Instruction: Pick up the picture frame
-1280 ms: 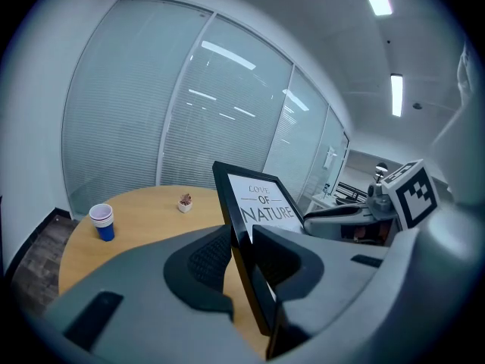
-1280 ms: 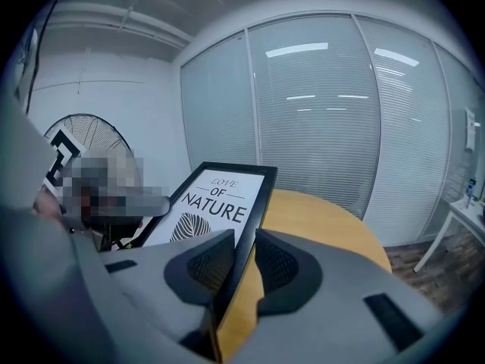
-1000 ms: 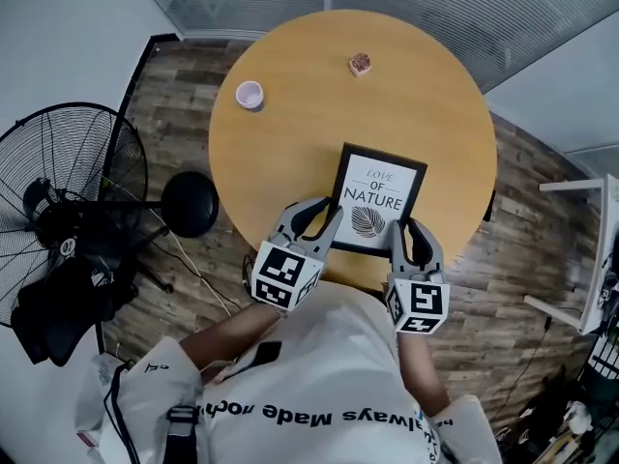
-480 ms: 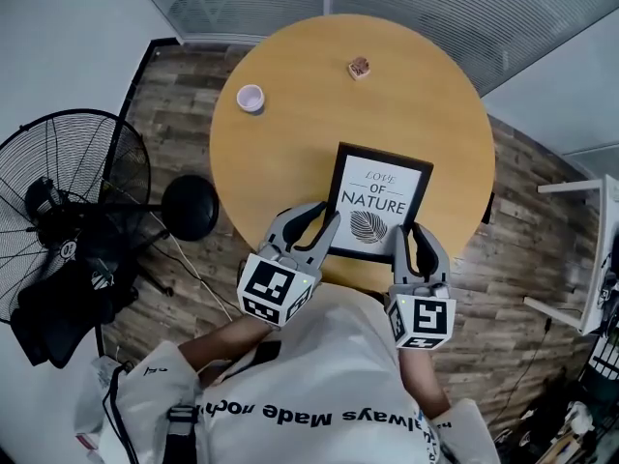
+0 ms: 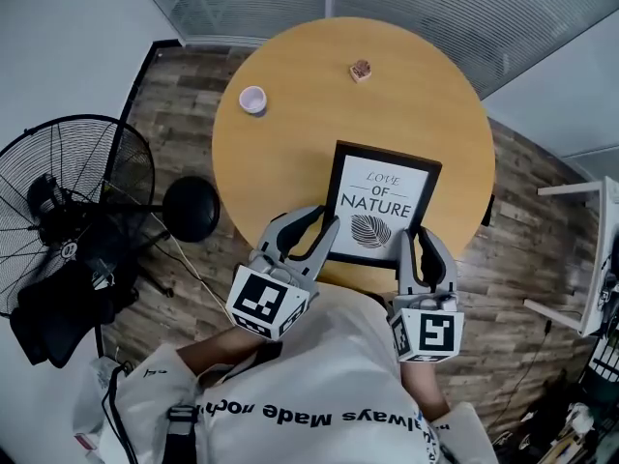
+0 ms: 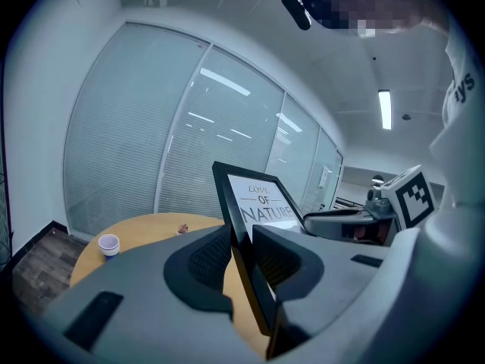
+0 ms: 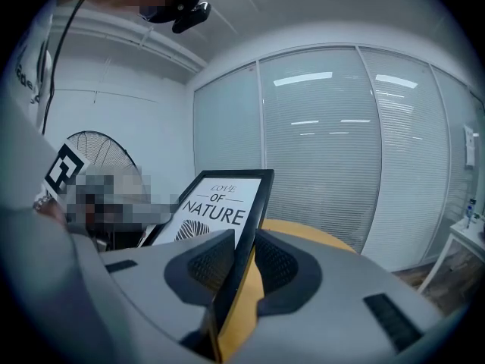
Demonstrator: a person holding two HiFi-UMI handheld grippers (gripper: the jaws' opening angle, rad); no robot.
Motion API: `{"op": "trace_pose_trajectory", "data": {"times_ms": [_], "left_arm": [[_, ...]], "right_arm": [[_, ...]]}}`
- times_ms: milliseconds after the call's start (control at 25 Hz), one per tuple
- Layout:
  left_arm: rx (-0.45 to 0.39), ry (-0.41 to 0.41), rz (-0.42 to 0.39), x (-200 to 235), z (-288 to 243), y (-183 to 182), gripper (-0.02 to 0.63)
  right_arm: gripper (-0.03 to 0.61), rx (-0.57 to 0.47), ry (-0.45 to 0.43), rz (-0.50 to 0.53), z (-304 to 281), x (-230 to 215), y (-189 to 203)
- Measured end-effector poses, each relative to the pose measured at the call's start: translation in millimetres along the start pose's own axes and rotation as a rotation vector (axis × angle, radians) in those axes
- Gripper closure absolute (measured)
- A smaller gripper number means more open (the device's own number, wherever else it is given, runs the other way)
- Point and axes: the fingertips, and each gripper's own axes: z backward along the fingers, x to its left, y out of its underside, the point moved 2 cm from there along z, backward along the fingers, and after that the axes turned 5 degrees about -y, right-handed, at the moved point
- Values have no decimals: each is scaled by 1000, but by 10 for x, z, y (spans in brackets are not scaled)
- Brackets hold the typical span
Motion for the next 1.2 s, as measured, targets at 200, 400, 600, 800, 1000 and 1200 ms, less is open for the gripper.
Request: {"op": "trace_pose_trajectory", "data": {"times_ms": [200, 400, 600, 800, 1000, 1200], "left_arm": [[-24, -7, -5, -27, 3, -145, 512], [-50, -10, -19, -34, 44, -236, 512], [-59, -11, -19, -37, 51, -253, 512], [-58, -10, -21, -35, 49, -256, 512], [-60, -5, -22, -40, 49, -263, 512], [-55, -4, -23, -32, 39, -250, 512]], "right_arm": [[480, -32, -5, 8, 40, -23, -172], [482, -50, -5, 23, 68, 4, -277], [482, -65, -5, 21, 82, 4, -309], [483, -71, -7, 22, 92, 8, -323], [483, -71, -2, 17, 91, 5, -316], [483, -70, -2, 19, 89, 8, -317]]}}
